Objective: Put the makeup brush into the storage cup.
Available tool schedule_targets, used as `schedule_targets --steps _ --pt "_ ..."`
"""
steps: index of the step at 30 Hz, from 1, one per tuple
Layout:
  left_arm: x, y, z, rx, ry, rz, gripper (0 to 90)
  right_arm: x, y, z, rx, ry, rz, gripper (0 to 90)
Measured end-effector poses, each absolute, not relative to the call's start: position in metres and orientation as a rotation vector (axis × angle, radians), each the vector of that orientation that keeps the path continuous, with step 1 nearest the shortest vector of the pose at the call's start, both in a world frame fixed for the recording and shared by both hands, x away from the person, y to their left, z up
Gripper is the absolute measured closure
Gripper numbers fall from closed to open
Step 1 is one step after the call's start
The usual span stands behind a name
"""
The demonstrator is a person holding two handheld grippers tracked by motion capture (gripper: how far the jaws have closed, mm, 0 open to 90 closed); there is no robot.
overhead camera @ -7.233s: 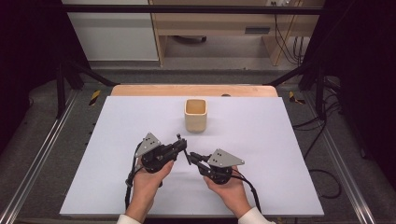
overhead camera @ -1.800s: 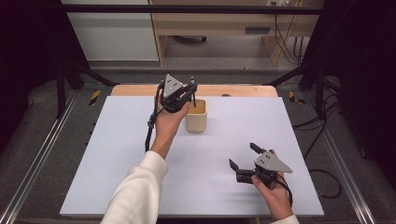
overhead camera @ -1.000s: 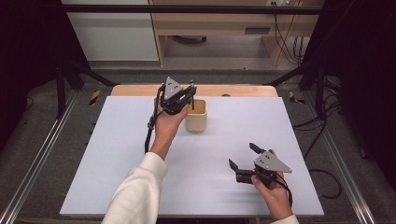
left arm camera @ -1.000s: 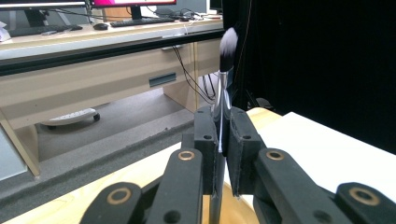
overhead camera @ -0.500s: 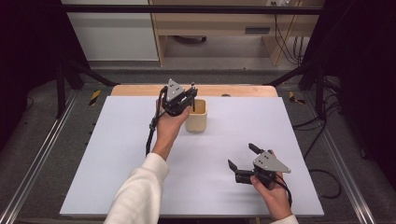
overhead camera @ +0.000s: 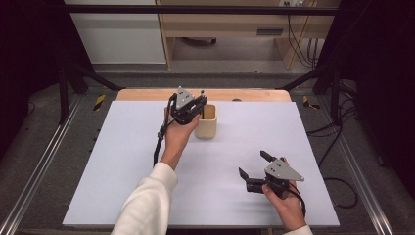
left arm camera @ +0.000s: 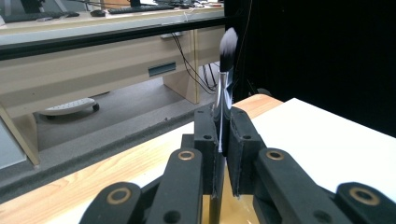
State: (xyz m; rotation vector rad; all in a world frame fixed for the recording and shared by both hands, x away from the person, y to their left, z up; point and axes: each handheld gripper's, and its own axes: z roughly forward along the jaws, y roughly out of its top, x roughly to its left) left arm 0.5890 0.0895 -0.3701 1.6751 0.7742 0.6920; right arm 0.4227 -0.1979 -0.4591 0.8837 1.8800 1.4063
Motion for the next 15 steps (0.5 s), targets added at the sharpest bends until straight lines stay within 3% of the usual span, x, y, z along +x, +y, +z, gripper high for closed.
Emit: schedule_targets --steps 15 --pt "0.5873 0.0898 -0.3798 1.689 0.77 0.674 83.5 0.4223 -0.1968 -0.4591 0.884 1.887 1.405 5.8"
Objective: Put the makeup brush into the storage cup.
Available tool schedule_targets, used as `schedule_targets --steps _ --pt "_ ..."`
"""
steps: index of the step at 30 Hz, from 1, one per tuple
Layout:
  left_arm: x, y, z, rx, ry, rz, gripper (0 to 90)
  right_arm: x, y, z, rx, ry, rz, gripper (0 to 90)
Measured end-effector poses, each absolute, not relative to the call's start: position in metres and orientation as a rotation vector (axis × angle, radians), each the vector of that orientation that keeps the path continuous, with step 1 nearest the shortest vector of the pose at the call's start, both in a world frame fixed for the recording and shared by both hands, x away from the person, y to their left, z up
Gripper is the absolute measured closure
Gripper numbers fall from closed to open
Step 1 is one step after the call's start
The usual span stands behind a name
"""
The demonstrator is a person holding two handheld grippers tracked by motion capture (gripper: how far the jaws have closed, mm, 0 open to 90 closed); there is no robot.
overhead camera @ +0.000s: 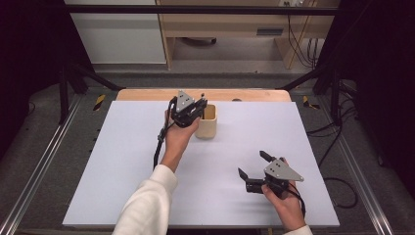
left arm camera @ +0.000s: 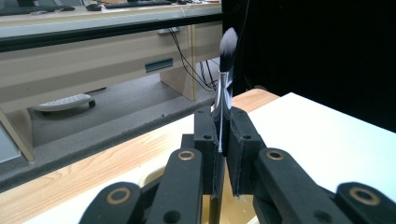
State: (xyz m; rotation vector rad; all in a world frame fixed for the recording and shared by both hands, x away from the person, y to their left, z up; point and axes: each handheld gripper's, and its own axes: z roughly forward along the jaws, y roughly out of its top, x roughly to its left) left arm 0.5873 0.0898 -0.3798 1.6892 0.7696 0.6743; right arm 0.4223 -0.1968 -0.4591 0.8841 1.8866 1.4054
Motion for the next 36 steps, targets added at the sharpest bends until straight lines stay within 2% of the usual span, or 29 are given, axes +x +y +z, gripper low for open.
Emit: schedule_targets --steps 18,19,22,29,36 --pt "0.584 0.088 -0.385 1.692 0.779 0.67 82.4 0.422 -0.196 -0.459 0.882 1.888 1.407 5.8" --pt "0.583 0.089 -0.385 1.684 0.789 0.673 79.1 0.422 -0.196 -0.459 0.887 1.888 1.409 5.8" --pt "0.58 0.09 -0.385 1.682 0.79 0.676 77.5 0.423 -0.196 -0.459 0.888 1.889 1.414 5.8" --pt "0.565 0.096 -0.374 1.649 0.776 0.703 67.7 0.422 -0.194 -0.457 0.873 1.888 1.422 5.8" --pt "0.557 0.1 -0.366 1.647 0.758 0.705 62.6 0.421 -0.195 -0.456 0.876 1.883 1.425 5.7"
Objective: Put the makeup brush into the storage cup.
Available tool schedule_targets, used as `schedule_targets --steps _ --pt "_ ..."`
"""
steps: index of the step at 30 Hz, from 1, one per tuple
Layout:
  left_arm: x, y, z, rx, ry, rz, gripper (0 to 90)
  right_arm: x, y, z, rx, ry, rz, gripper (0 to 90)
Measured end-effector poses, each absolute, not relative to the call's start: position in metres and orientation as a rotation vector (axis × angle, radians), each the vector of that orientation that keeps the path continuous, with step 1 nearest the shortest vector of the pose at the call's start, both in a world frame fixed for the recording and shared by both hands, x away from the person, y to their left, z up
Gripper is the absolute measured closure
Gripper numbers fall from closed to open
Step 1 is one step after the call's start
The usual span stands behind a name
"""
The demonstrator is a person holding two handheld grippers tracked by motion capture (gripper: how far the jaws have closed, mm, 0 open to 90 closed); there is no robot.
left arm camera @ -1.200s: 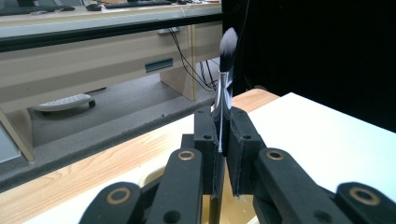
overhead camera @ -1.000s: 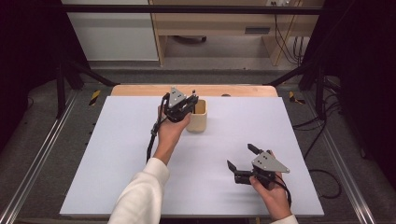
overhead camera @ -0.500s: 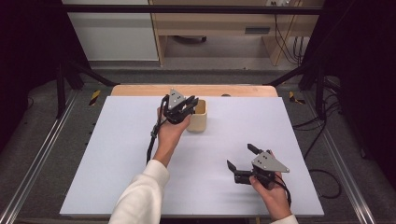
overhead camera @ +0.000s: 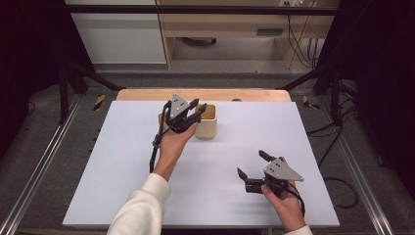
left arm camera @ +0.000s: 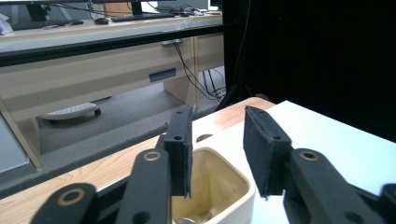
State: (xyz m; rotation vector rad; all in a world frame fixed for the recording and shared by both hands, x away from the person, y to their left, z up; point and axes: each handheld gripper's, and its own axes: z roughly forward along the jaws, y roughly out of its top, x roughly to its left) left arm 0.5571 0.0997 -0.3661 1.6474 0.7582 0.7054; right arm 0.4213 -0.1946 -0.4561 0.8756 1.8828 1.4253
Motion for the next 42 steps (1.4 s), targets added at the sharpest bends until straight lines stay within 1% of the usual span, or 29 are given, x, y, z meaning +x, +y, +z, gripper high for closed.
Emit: schedule_targets --steps 2,3,7,16,31,42 --pt "0.555 0.101 -0.365 1.648 0.752 0.702 61.3 0.421 -0.195 -0.456 0.877 1.882 1.423 5.7" --pt "0.554 0.101 -0.365 1.647 0.752 0.698 59.2 0.421 -0.195 -0.456 0.875 1.882 1.423 5.7" --pt "0.549 0.102 -0.366 1.659 0.747 0.677 57.3 0.421 -0.194 -0.456 0.875 1.881 1.425 5.7" --pt "0.543 0.102 -0.37 1.681 0.723 0.643 46.5 0.422 -0.195 -0.456 0.873 1.878 1.427 5.7" --pt "0.538 0.102 -0.367 1.673 0.698 0.635 42.7 0.422 -0.195 -0.456 0.876 1.88 1.43 5.7" --pt "0.537 0.103 -0.365 1.661 0.688 0.624 35.1 0.422 -0.194 -0.456 0.876 1.883 1.427 5.7"
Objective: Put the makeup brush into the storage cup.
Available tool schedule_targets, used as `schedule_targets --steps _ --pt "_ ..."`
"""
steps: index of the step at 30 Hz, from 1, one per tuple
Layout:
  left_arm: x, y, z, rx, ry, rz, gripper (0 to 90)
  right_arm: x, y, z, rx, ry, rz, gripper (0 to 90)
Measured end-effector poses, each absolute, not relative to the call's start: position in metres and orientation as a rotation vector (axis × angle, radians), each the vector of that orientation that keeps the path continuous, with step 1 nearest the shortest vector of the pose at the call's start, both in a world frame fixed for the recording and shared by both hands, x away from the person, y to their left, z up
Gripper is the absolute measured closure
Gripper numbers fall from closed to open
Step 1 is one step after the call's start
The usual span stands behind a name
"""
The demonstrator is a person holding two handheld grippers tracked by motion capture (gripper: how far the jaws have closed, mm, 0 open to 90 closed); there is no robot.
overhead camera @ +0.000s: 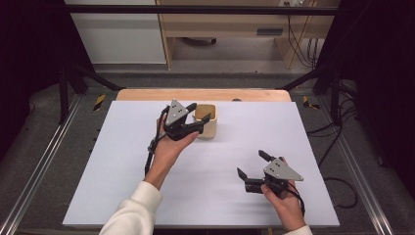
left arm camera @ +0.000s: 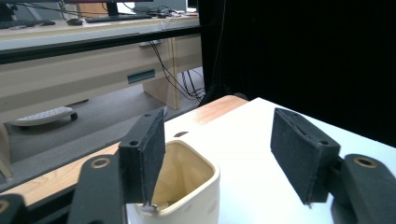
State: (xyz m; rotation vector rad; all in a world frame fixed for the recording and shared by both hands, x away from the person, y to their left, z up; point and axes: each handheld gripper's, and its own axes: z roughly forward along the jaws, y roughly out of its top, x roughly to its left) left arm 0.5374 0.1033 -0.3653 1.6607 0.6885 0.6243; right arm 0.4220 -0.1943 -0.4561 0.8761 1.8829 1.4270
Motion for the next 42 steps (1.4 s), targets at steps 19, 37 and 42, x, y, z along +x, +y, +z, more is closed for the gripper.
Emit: schedule_targets --steps 19,37,42 --pt "0.532 0.106 -0.365 1.646 0.685 0.613 10.0 0.422 -0.195 -0.456 0.875 1.881 1.426 5.5" --pt "0.523 0.109 -0.365 1.647 0.637 0.574 1.6 0.422 -0.195 -0.456 0.875 1.881 1.421 5.4" --pt "0.52 0.108 -0.366 1.654 0.616 0.565 1.6 0.422 -0.196 -0.456 0.879 1.879 1.421 5.4"
